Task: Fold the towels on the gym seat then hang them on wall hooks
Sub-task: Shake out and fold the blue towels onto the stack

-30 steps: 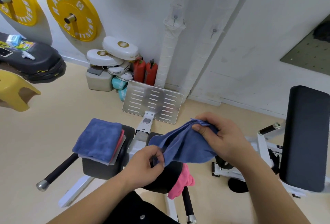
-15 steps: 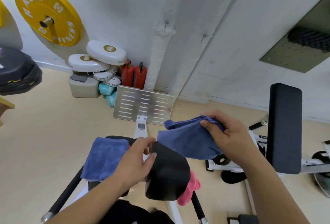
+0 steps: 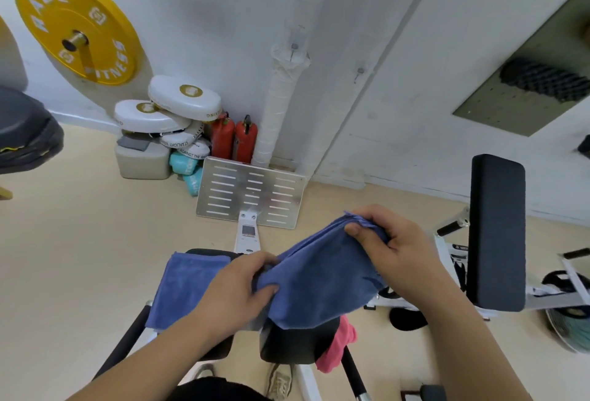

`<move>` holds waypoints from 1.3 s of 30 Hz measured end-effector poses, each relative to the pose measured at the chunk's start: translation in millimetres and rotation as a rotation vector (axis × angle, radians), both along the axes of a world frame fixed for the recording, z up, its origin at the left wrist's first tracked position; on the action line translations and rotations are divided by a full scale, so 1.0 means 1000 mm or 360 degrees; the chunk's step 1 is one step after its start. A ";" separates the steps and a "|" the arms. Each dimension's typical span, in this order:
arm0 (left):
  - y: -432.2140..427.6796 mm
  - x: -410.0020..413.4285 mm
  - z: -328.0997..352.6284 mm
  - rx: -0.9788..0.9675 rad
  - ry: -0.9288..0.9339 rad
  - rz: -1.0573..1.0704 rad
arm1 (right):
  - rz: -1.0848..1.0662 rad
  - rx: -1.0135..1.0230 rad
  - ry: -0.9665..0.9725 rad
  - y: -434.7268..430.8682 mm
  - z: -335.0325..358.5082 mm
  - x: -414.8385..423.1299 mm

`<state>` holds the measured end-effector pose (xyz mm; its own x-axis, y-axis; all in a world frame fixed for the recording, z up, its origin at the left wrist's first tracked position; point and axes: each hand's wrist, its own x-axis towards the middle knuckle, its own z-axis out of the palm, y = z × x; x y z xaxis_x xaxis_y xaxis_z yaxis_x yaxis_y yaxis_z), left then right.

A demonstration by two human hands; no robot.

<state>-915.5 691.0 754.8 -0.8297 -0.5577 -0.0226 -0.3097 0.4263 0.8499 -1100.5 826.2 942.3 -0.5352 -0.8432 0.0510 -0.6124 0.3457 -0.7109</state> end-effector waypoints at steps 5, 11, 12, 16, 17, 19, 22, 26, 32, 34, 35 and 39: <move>0.002 0.040 -0.013 -0.0250 -0.0177 -0.0015 | -0.0136 0.0002 -0.0014 -0.002 -0.019 -0.005; -0.003 0.057 -0.023 -0.0358 -0.0422 -0.0046 | -0.0167 0.0058 -0.0015 -0.003 -0.029 0.005; -0.005 0.057 -0.023 -0.0319 -0.0457 0.0006 | -0.0133 0.0057 -0.0031 -0.002 -0.027 0.009; -0.015 0.055 -0.013 -0.0216 -0.0421 0.0046 | 0.0019 0.0090 -0.0098 0.003 -0.013 0.024; -0.017 0.054 -0.009 -0.0226 -0.0386 0.0008 | 0.0046 0.0126 -0.0121 0.004 -0.008 0.025; -0.022 0.050 -0.005 -0.0317 -0.0348 -0.0095 | 0.0125 0.0158 -0.0134 0.008 0.000 0.026; -0.028 0.043 -0.007 -0.0282 -0.0310 -0.0206 | 0.0249 0.0210 -0.0147 0.013 0.012 0.024; -0.030 0.037 -0.004 0.0096 -0.0188 -0.0192 | 0.0352 0.0246 -0.0292 0.014 0.020 0.026; -0.026 0.031 0.001 0.0300 -0.0332 -0.0448 | 0.0091 0.0300 -0.0065 0.015 0.005 0.012; -0.029 0.034 -0.003 0.0363 -0.0331 -0.0383 | -0.0133 0.0308 -0.0005 0.018 -0.007 0.000; -0.031 0.037 -0.003 0.0469 -0.0287 -0.0326 | -0.0239 0.0324 -0.0003 0.021 -0.015 -0.007; -0.047 0.054 0.002 0.1269 0.0015 0.0070 | -0.0596 0.0324 -0.0159 0.032 -0.052 -0.020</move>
<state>-861.6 643.6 756.6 -0.8094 -0.4089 -0.4216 -0.3032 -0.3238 0.8962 -1120.6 858.4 890.0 -0.7998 -0.5774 -0.1640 -0.3496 0.6702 -0.6547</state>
